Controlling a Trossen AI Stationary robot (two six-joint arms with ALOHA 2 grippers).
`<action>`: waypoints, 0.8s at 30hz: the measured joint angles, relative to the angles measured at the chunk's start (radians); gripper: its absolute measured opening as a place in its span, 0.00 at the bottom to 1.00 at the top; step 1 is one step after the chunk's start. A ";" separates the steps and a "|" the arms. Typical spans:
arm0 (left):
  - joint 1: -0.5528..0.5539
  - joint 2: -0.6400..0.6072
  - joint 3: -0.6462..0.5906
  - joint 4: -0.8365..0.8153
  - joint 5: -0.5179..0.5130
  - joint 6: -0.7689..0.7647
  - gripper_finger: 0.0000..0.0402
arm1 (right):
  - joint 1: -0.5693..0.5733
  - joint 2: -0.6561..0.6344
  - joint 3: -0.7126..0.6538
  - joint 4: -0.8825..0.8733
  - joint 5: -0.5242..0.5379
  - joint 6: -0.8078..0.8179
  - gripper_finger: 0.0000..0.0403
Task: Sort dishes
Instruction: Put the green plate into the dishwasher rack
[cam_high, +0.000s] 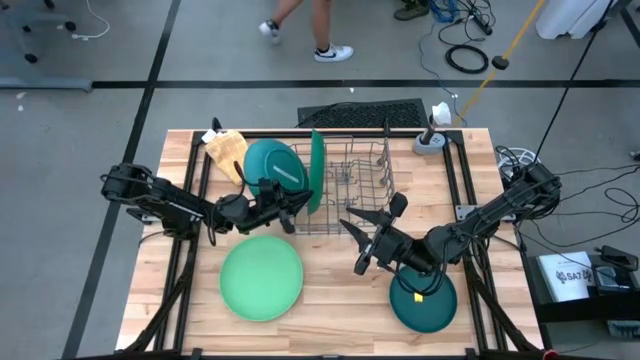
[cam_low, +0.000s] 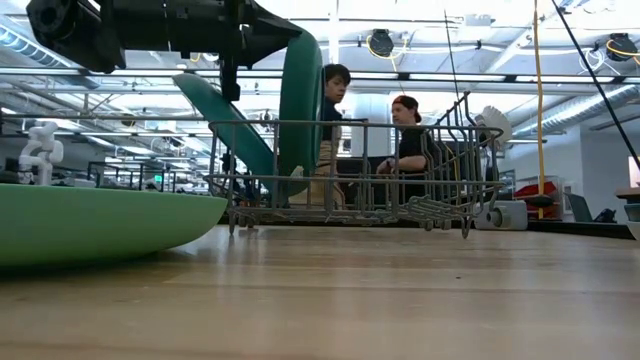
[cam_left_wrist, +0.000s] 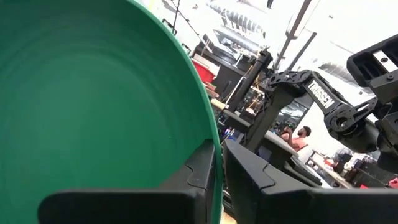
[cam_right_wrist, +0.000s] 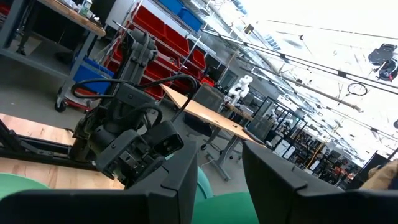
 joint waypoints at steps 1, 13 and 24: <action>0.000 0.000 0.000 0.000 0.000 0.000 0.11 | 0.000 0.000 0.000 0.000 0.000 0.000 0.29; 0.000 0.000 0.015 0.005 0.037 0.009 0.11 | 0.000 0.000 0.000 0.000 0.000 0.000 0.29; 0.000 0.000 0.015 0.035 0.048 0.030 0.11 | -0.043 0.000 0.000 -0.069 0.000 0.108 0.29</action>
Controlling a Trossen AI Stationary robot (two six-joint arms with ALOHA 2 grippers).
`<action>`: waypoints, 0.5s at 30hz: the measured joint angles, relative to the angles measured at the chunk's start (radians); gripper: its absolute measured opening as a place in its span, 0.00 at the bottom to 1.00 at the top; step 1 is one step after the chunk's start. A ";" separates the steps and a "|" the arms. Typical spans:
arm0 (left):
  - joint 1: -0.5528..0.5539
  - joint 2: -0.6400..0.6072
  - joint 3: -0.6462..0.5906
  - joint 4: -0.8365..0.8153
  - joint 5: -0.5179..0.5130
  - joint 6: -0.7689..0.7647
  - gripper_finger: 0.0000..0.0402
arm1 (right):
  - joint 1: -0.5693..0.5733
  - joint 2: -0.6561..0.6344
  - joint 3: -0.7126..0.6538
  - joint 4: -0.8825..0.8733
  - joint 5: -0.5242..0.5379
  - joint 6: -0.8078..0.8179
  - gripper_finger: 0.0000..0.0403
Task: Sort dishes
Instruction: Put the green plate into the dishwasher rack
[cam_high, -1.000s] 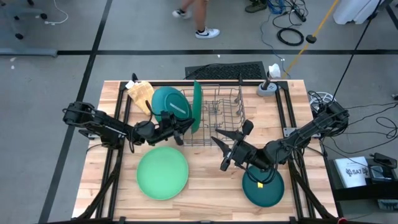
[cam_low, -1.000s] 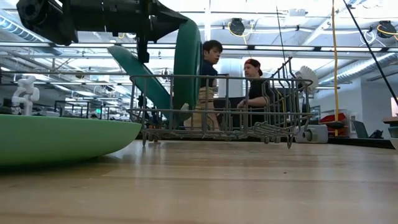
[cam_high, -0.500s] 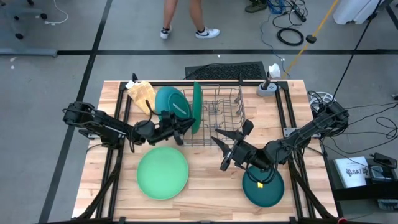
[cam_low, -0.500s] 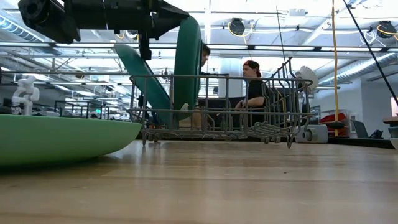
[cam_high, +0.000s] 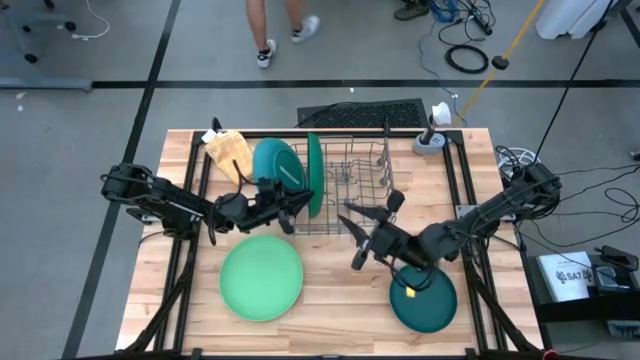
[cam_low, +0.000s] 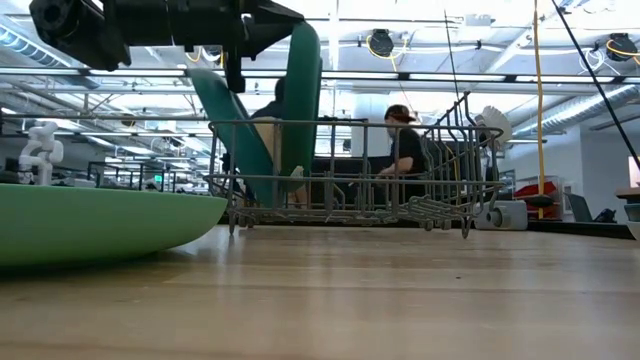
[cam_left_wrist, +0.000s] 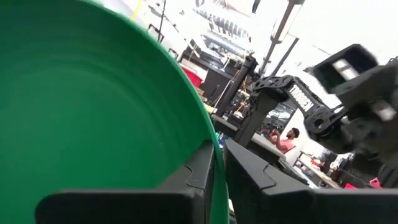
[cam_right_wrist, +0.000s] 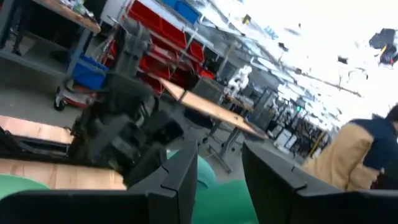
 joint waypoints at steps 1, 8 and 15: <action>0.000 -0.001 0.000 0.003 0.000 0.001 0.11 | -0.015 0.000 0.000 -0.035 0.000 0.039 0.29; 0.000 -0.001 0.000 0.006 0.000 0.003 0.11 | -0.118 0.001 0.000 -0.285 -0.041 0.299 0.29; -0.001 -0.001 0.000 0.006 0.000 -0.001 0.11 | -0.153 0.001 0.000 -0.312 -0.131 0.378 0.29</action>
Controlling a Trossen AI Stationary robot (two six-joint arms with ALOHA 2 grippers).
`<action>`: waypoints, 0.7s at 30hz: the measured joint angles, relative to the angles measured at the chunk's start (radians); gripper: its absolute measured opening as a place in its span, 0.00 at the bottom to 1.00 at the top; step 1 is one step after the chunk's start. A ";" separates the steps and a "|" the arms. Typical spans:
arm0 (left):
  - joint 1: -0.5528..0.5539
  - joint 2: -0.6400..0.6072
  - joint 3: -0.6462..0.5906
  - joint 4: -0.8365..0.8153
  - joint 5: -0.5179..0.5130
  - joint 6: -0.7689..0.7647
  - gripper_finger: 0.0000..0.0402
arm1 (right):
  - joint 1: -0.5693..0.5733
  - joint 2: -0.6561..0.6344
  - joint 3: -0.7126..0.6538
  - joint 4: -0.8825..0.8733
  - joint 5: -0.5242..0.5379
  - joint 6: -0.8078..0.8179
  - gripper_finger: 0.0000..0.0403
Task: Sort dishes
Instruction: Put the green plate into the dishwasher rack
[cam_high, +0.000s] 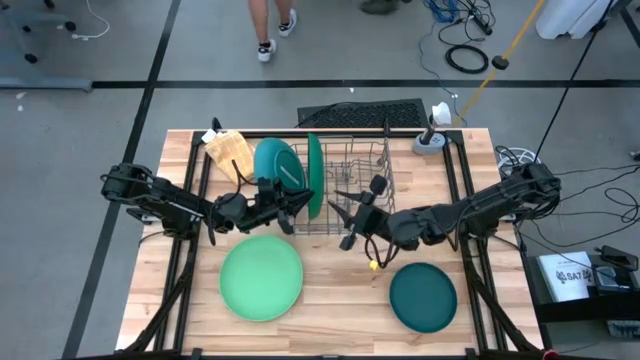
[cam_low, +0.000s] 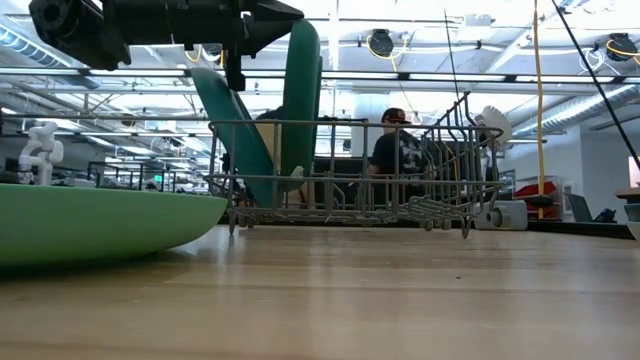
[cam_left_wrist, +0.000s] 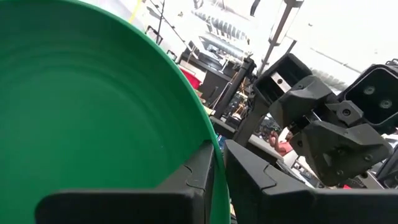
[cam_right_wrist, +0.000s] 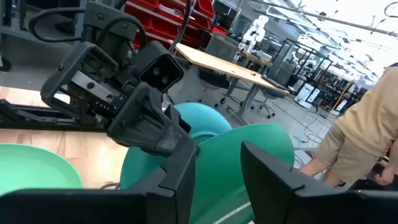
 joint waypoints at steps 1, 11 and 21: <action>0.000 0.000 0.000 0.000 0.001 0.000 0.11 | 0.000 0.000 0.000 0.000 0.000 0.000 0.29; 0.000 0.000 0.000 0.010 0.044 0.000 0.19 | 0.000 0.000 0.000 -0.001 0.000 0.004 0.29; 0.000 0.000 0.000 0.015 0.025 -0.021 0.33 | -0.002 0.000 0.000 -0.031 0.000 0.032 0.29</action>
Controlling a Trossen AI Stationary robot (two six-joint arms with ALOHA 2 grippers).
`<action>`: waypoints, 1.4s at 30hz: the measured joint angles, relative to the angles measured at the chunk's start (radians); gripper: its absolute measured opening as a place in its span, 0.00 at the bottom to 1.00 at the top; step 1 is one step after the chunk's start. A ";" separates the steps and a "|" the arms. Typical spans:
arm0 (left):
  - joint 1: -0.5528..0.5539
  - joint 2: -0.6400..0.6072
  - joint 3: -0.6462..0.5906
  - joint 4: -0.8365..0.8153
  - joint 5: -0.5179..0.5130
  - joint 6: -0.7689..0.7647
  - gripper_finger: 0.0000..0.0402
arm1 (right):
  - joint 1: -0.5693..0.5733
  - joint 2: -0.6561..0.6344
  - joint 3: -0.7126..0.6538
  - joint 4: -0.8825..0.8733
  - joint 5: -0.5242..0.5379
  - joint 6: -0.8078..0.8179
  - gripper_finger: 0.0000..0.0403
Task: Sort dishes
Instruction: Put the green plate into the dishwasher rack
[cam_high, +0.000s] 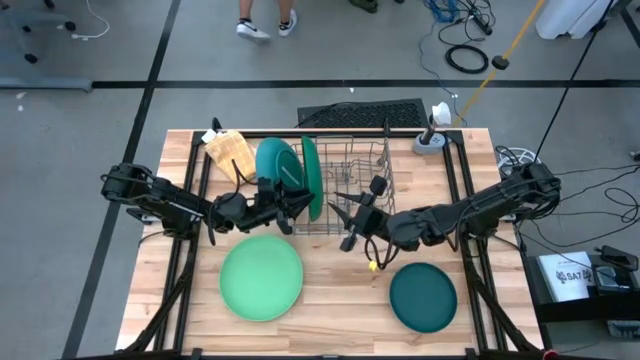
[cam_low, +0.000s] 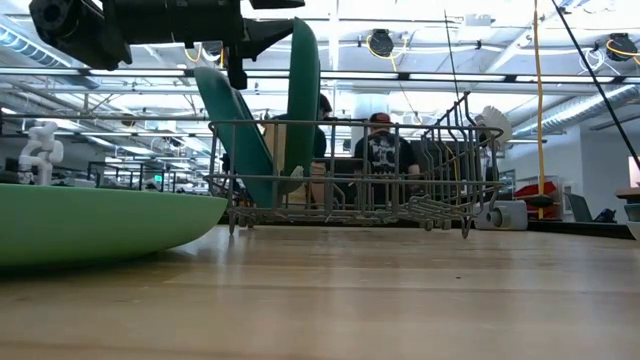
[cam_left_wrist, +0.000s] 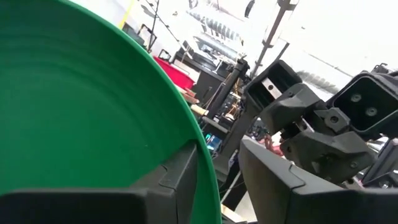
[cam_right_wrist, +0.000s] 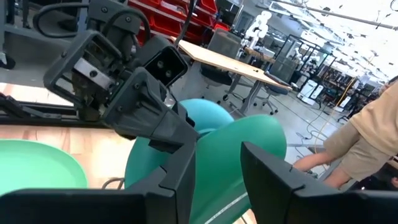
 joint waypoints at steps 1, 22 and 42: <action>0.000 0.000 0.000 0.000 0.000 0.000 0.33 | -0.003 0.000 0.000 -0.005 0.000 0.005 0.29; -0.004 -0.050 0.001 -0.014 -0.012 0.132 0.33 | -0.018 -0.001 0.000 -0.064 0.000 0.058 0.29; -0.004 -0.119 0.002 -0.161 -0.006 0.180 0.57 | -0.018 -0.001 0.000 -0.063 0.000 0.058 0.29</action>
